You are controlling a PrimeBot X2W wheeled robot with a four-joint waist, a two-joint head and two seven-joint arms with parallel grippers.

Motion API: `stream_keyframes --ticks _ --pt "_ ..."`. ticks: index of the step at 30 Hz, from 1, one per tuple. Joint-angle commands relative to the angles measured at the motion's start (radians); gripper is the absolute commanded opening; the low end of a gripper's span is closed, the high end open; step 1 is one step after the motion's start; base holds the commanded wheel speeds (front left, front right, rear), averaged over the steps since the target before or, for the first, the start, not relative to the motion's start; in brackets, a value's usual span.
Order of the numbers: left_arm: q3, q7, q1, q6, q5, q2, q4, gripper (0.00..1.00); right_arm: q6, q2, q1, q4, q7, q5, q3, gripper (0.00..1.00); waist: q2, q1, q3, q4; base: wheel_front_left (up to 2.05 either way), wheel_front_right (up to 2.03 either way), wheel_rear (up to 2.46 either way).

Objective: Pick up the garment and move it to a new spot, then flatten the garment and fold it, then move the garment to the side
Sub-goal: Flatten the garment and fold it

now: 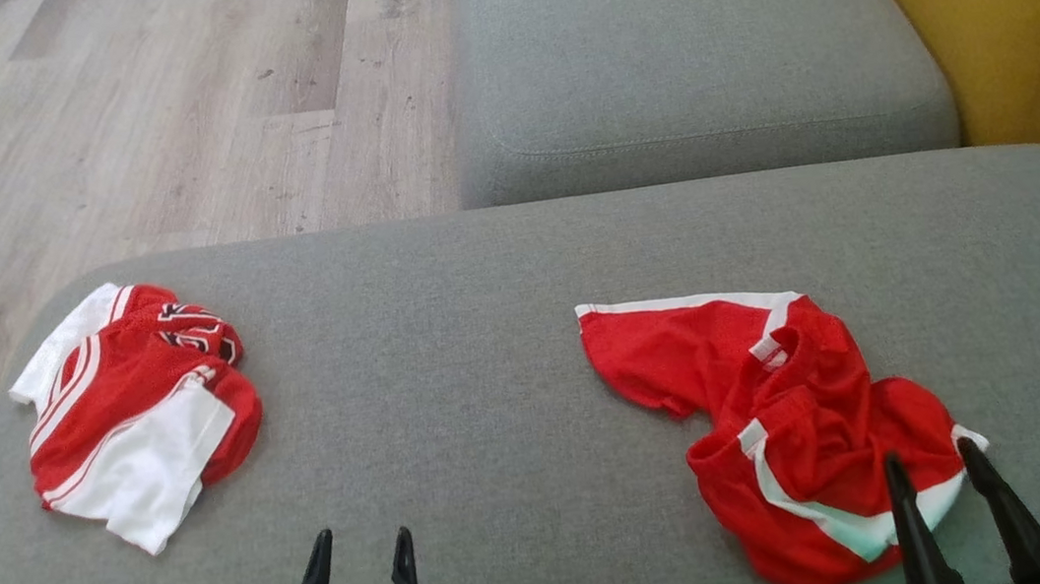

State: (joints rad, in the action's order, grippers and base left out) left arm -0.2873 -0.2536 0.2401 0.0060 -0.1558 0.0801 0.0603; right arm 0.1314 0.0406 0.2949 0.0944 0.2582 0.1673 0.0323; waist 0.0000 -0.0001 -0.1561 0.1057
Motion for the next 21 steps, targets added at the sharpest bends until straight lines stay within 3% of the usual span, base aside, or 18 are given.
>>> stream_keyframes --ticks 1,13,21 --pt "0.041 -0.008 -0.051 -0.008 0.009 -0.016 -0.028 1.0 -0.001 0.01 -0.04 -0.032 0.004 0.002 0.027 1.0 0.0 0.0001 0.0 0.002 0.0 0.0 0.0" --pt "0.068 -0.008 -0.051 -0.045 0.035 -0.029 0.006 1.0 -0.001 0.01 -0.042 -0.015 0.004 -0.007 0.042 1.0 0.0 0.0001 0.004 0.0 0.0 0.0 0.0" --pt "0.014 -0.008 -0.101 -0.066 0.006 -0.03 0.025 1.0 -0.001 0.01 -0.057 -0.011 0.004 -0.023 0.055 1.0 0.0 0.0001 0.036 -0.055 0.0 0.0 0.0"
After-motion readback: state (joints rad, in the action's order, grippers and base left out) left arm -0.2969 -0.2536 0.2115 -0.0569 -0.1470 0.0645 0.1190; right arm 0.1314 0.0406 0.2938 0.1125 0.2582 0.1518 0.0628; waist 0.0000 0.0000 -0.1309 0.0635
